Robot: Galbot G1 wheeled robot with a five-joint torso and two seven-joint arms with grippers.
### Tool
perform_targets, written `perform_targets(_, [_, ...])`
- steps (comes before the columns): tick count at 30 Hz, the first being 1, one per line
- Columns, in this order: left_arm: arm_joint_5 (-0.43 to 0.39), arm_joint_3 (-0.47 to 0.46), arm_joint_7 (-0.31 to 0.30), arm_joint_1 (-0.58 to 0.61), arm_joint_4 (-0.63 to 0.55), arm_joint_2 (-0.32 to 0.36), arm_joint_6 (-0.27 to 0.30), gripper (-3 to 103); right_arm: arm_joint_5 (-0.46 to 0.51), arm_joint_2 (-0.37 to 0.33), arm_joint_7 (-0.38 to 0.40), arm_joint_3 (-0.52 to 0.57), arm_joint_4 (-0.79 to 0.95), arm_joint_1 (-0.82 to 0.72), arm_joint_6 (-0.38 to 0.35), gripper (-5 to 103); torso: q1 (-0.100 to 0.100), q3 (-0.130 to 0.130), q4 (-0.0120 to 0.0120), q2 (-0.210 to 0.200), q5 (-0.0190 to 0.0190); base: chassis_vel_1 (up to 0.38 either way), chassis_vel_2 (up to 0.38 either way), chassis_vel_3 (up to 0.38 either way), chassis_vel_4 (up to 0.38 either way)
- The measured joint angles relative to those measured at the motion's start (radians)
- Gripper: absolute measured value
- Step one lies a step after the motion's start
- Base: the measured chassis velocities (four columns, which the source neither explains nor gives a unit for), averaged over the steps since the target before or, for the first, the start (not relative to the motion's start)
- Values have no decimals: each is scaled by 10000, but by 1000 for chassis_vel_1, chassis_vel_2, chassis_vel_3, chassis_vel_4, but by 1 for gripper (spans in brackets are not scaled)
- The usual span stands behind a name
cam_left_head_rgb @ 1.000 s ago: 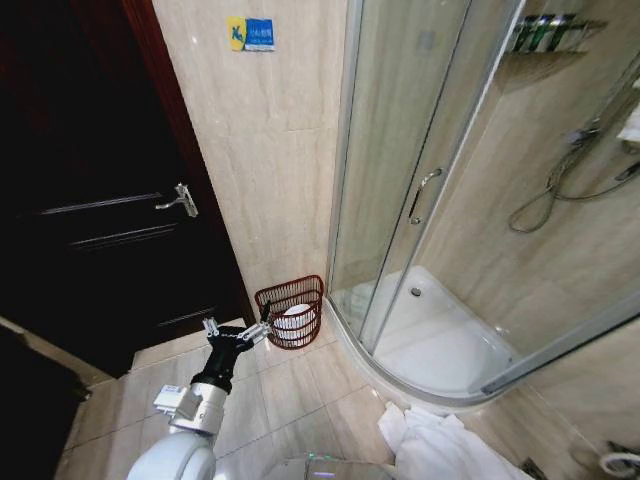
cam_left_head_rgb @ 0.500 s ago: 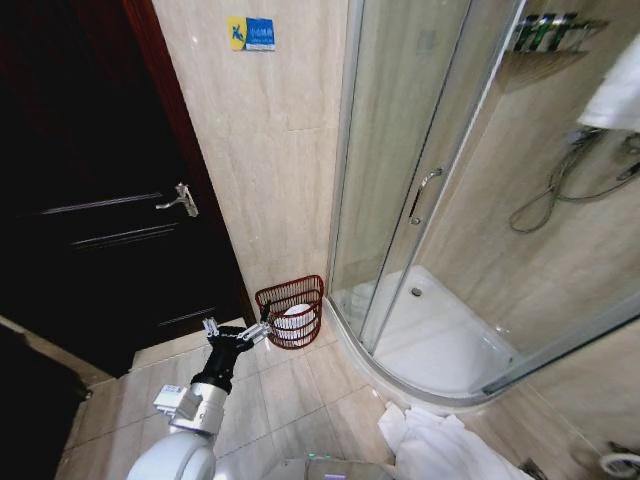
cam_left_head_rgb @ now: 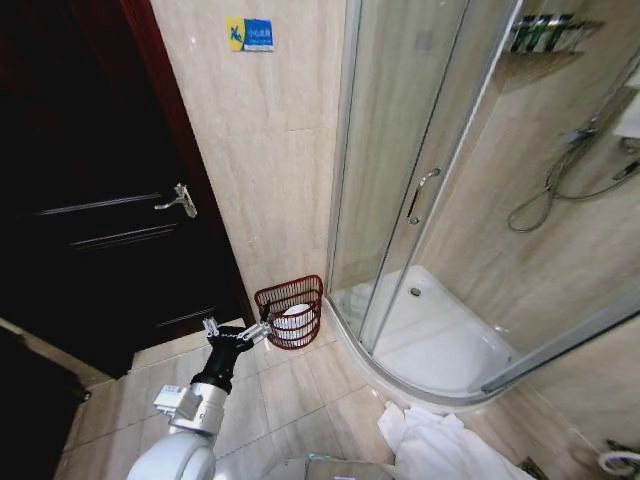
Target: Discard the used towel into the hamper.
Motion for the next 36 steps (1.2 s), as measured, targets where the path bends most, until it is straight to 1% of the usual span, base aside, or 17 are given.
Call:
perform_targets(2, [0, 0, 0, 0, 0, 0, 0, 100, 79, 57, 29, 45, 175, -104, -2, 8, 0, 0, 1, 0, -1, 0, 0, 0, 0])
perform_targets(4, [0, 0, 0, 0, 0, 0, 0, 100, 134, 68, 61, 68, 241, -144, -6, 7, 0, 0, 1, 0, -1, 0, 0, 0, 0])
perform_targets(10, [0, 0, 0, 0, 0, 0, 0, 100, 392, 6, 194, 148, 342, -180, -97, 7, 0, 1, 0, 0, 0, 0, 0, 0, 0])
perform_targets(24, [0, 0, 0, -1, 0, 0, 0, 100, 261, 125, 272, 383, 633, -564, -103, 7, 0, 1, 0, 0, 2, 0, 0, 0, 0])
perform_targets(28, [0, 0, 1, 0, 0, 0, 0, 100, 216, 236, 240, 1156, 814, -1573, -38, 7, 0, 0, 0, 0, -3, 0, 0, 0, 0])
perform_targets(29, [0, 0, 1, 0, 0, 0, 0, 100, 216, 236, 240, 1156, 814, -1573, -38, 7, 0, 0, 0, 0, -3, 0, 0, 0, 0])
perform_targets(32, [0, 0, 1, 0, 0, -1, 0, 100, -11, 459, -178, 2182, 1033, -2876, 304, 7, 0, 0, 0, 0, -1, 0, 0, 0, 0])
perform_targets(33, [0, 0, 1, 0, 0, -1, 0, 100, -11, 459, -178, 2182, 1033, -2876, 304, 7, 0, 0, 0, 0, -1, 0, 0, 0, 0])
perform_targets(36, [0, 0, 1, -1, 0, -1, 0, 100, -91, 780, -372, 3224, 1397, -4229, 413, 7, 0, 0, 0, 1, -1, 0, 0, 0, 0])
